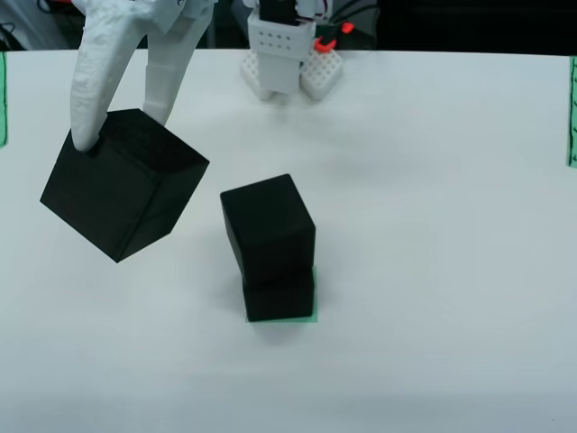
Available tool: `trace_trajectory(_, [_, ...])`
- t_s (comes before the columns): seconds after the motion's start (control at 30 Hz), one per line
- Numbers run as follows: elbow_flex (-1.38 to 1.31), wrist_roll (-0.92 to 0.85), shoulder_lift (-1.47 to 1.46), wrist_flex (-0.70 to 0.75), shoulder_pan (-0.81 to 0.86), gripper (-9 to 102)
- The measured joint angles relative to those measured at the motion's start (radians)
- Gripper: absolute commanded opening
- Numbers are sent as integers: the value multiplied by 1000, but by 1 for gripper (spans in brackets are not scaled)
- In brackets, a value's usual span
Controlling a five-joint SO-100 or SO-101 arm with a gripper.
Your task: Stack 3 Blocks on the chosen place.
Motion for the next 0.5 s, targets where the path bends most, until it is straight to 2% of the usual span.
trace_trajectory(0.3, [-2, 0, 135, 26, -219, 22])
trace_trajectory(0.5, [71, 0, 181, 29, -284, 22])
